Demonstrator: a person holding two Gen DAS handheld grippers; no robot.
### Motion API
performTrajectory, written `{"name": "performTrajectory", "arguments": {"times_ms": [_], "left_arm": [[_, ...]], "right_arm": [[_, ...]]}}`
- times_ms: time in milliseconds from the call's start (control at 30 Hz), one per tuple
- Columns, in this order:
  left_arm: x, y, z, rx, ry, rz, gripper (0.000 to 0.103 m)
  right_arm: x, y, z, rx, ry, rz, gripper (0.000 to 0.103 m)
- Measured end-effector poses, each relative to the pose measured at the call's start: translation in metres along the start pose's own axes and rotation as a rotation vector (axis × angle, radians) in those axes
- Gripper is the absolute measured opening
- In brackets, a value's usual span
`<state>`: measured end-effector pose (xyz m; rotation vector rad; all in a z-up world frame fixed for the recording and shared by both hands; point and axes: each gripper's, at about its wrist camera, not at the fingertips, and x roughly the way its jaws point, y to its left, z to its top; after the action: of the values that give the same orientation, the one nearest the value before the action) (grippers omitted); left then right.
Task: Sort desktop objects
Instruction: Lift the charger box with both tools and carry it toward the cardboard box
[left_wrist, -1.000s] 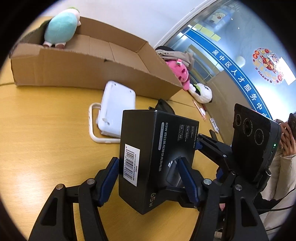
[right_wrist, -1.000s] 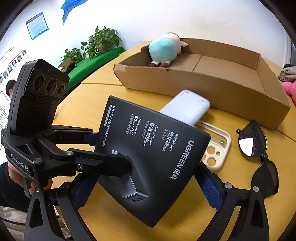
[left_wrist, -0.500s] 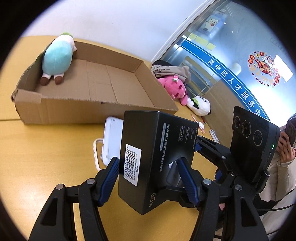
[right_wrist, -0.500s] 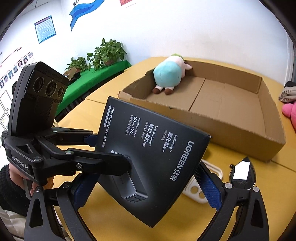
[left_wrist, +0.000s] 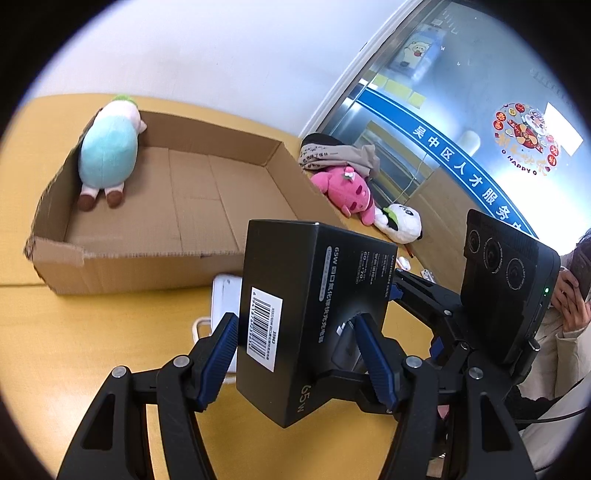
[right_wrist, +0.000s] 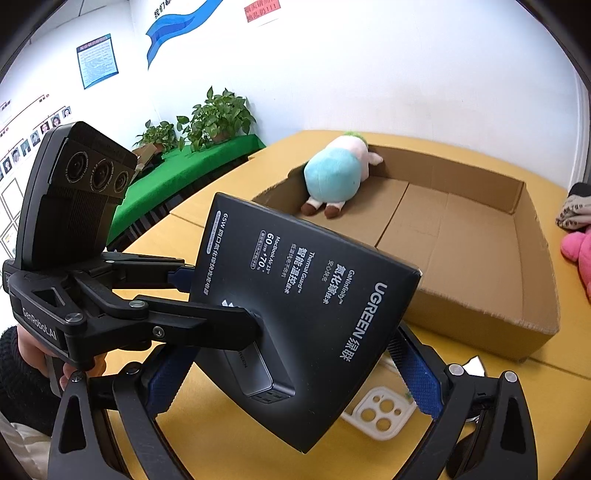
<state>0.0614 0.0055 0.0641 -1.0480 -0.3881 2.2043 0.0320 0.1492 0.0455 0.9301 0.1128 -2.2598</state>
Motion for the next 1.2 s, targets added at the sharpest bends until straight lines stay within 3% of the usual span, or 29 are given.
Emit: {"name": "performTrajectory", "arguments": {"times_ms": [633, 900, 1200], "left_arm": [[-0.003, -0.004, 0.067, 0.082, -0.058, -0.005, 0.065], [0.004, -0.001, 0.114, 0.104, -0.106, -0.053, 0.065], [0.017, 0.004, 0.177, 0.153, -0.138, -0.030, 0.065]], "right_arm": [[-0.006, -0.022, 0.061, -0.040, -0.073, -0.043, 0.102], [-0.010, -0.040, 0.103, -0.087, -0.116, -0.098, 0.102], [-0.002, -0.075, 0.159, -0.096, -0.151, -0.105, 0.102]]}}
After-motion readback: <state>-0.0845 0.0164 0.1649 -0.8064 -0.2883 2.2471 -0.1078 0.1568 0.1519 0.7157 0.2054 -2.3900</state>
